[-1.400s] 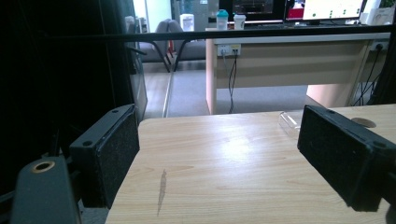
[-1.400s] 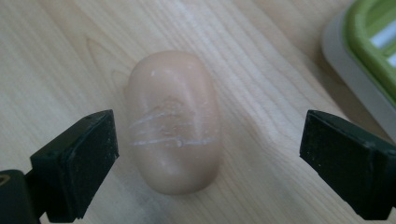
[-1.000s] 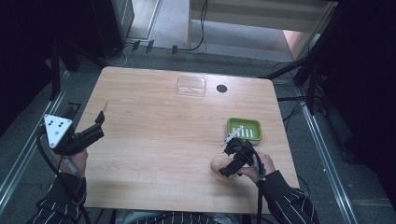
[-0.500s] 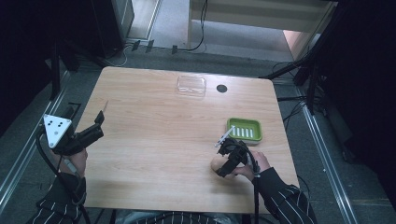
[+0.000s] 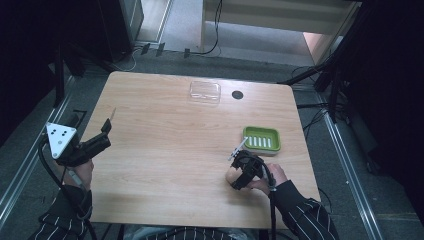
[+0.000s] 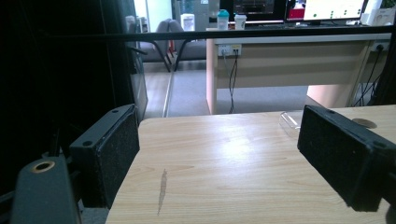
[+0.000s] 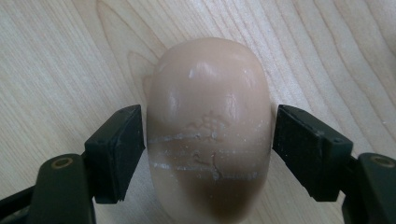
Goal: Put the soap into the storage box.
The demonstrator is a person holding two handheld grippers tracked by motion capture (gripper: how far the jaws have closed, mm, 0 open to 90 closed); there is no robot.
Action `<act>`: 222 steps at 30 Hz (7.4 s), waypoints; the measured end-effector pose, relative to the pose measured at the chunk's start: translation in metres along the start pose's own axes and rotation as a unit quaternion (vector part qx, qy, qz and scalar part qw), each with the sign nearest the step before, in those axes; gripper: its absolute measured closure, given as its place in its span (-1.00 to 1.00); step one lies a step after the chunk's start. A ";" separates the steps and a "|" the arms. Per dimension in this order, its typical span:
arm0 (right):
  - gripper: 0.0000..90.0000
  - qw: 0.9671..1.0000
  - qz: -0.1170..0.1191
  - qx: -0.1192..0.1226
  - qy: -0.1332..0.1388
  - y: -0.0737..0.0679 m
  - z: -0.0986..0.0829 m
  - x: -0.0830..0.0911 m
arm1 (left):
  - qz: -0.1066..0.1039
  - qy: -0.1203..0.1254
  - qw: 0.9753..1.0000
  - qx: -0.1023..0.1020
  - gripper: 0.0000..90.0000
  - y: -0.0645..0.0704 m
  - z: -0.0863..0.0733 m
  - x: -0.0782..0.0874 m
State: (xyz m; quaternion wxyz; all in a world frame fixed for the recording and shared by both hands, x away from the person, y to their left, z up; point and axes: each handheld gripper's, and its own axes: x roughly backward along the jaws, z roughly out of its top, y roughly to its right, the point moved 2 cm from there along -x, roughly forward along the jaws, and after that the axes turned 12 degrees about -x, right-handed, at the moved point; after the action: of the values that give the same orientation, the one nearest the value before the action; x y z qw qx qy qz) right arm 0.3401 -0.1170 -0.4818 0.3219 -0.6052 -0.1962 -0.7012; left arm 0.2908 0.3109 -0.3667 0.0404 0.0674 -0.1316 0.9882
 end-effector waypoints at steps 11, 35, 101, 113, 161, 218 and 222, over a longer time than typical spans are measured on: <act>-0.26 1.000 -0.009 0.009 -0.012 -0.002 0.000 -0.004 | 0.000 0.000 1.000 -0.001 -0.70 0.000 0.000 0.000; -0.24 1.000 -0.023 0.016 -0.010 -0.007 -0.001 -0.005 | -0.001 0.001 1.000 0.001 -0.70 -0.001 0.000 0.000; -0.24 0.999 -0.031 -0.002 0.041 0.021 -0.006 0.030 | -0.007 -0.005 1.000 -0.002 -0.70 0.000 -0.001 -0.001; -0.24 0.998 -0.044 -0.008 0.054 0.030 -0.008 0.043 | -0.006 -0.004 1.000 -0.002 -0.70 0.000 0.000 -0.001; -0.24 0.993 -0.063 0.028 0.098 0.071 0.018 0.073 | -0.010 -0.012 1.000 -0.002 -0.70 0.001 -0.002 -0.003; -0.24 0.992 -0.055 0.058 0.095 0.140 0.034 0.052 | -0.018 -0.017 1.000 -0.010 -0.70 0.003 -0.003 -0.004; -0.24 0.993 -0.054 0.056 0.088 0.141 0.035 0.046 | -0.018 -0.017 1.000 -0.012 -0.70 0.004 -0.003 -0.004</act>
State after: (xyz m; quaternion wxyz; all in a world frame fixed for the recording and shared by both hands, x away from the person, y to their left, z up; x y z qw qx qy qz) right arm 0.4600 -0.2048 -0.4460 0.3326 -0.5111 -0.2385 -0.7558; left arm 0.2936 0.3080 -0.3706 0.0566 0.0859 -0.1426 0.9844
